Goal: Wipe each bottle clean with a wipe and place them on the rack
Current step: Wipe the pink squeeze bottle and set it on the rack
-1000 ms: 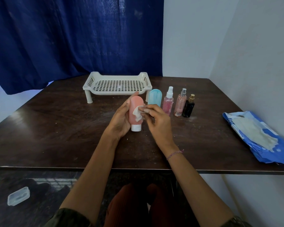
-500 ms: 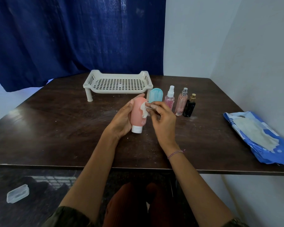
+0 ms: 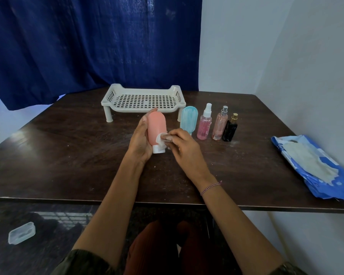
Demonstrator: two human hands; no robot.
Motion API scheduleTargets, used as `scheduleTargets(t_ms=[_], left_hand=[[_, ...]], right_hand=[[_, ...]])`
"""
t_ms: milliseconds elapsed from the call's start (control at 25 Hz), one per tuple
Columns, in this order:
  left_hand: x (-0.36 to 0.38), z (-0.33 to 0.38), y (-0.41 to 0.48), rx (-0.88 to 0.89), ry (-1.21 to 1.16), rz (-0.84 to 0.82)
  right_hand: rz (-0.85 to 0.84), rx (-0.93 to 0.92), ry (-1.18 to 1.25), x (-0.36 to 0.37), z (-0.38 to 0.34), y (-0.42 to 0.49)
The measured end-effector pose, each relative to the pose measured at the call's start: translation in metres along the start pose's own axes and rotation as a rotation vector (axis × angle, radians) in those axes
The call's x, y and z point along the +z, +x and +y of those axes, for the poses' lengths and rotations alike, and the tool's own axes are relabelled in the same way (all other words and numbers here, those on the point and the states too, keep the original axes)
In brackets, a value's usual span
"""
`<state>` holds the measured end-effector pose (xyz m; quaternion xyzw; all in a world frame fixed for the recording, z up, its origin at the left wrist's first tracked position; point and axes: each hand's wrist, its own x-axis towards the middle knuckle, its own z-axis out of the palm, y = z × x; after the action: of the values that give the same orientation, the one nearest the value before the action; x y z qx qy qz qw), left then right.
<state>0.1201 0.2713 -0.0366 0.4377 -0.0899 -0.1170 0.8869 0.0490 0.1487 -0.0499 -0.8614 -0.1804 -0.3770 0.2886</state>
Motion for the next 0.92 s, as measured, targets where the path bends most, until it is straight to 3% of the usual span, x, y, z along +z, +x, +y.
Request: scheduleTargets(t_ms=[160,440,680,920], left_hand=[[0.001,0.001,0.0,0.003,0.001,0.04],[0.0,-0.006,0.004,0.021,-0.055,0.04],[-0.002,-0.021,0.011,0.077,0.221,0.087],[-0.003,-0.018,0.008,0.305,0.505,0.116]], right_hand=[[-0.021,0.004,0.019,-0.001,-0.001,-0.001],[0.099,0.142,0.113,-0.001,-0.002,0.001],[0.165,0.172,0.162,-0.004,-0.004,0.003],[0.221,0.171,0.121,-0.006,-0.002,0.003]])
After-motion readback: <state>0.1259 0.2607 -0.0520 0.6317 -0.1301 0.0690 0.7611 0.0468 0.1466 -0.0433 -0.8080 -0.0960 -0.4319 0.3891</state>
